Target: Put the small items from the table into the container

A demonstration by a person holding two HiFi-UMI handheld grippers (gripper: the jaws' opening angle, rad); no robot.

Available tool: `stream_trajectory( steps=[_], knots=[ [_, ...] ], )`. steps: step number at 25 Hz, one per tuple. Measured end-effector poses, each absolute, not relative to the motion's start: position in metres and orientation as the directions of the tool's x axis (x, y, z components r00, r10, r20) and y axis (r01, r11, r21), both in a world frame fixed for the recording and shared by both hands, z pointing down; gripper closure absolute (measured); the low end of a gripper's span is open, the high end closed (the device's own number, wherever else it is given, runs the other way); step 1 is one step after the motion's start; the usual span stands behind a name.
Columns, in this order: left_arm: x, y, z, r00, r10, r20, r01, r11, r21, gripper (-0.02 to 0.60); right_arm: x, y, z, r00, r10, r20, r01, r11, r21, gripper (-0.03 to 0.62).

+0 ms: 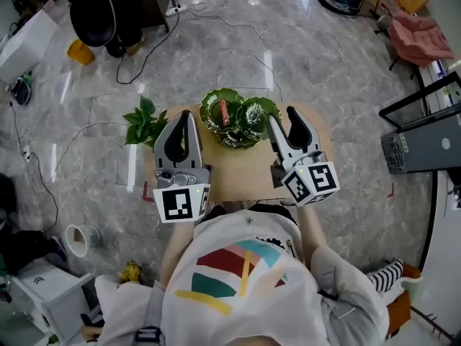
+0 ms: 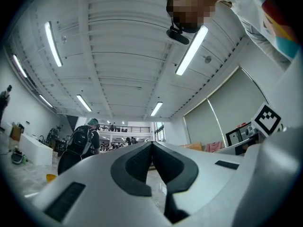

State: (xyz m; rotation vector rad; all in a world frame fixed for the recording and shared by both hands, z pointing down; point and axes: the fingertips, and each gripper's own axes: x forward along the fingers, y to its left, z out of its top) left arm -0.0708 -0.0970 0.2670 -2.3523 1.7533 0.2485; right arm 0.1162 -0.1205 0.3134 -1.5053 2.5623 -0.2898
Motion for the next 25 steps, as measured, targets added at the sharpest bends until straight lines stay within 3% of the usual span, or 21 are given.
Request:
stream_trajectory(
  steps=[1,2,6,10,13,18,22,25],
  knots=[
    [-0.065,-0.099,0.268,0.293,-0.924,-0.247,-0.956,-0.288,-0.056,0.574,0.134,-0.125,0.316,-0.446,-0.894,-0.036,-0.862,0.44,-0.252,0.33],
    [-0.06,-0.101,0.27,0.303,-0.922,-0.242,-0.953,-0.299,-0.055,0.574,0.154,-0.13,0.32,-0.405,-0.914,-0.032,-0.88,0.399,-0.256,0.318],
    [-0.029,-0.111,0.284,0.355,-0.911,-0.211,-0.934,-0.353,-0.046,0.574,0.241,-0.146,0.349,-0.268,-0.962,0.054,-0.945,0.251,-0.207,0.315],
    [0.02,-0.118,0.314,0.43,-0.893,-0.134,-0.902,-0.43,-0.033,0.574,0.306,-0.159,0.443,-0.19,-0.927,0.322,-0.981,0.194,-0.019,0.315],
    [0.058,-0.113,0.347,0.485,-0.872,-0.06,-0.874,-0.485,-0.02,0.574,0.333,-0.152,0.543,-0.187,-0.827,0.53,-0.962,0.264,0.073,0.315],
    [0.094,-0.104,0.412,0.53,-0.846,0.056,-0.848,-0.53,0.015,0.574,0.352,-0.122,0.704,-0.191,-0.574,0.796,-0.932,0.36,0.036,0.316],
    [0.096,-0.096,0.45,0.511,-0.848,0.138,-0.859,-0.51,0.049,0.574,0.351,-0.101,0.782,-0.183,-0.399,0.898,-0.938,0.346,-0.038,0.316],
    [0.096,-0.091,0.454,0.505,-0.85,0.15,-0.862,-0.505,0.043,0.574,0.358,-0.1,0.805,-0.134,-0.368,0.92,-0.957,0.287,-0.024,0.323]
  ],
)
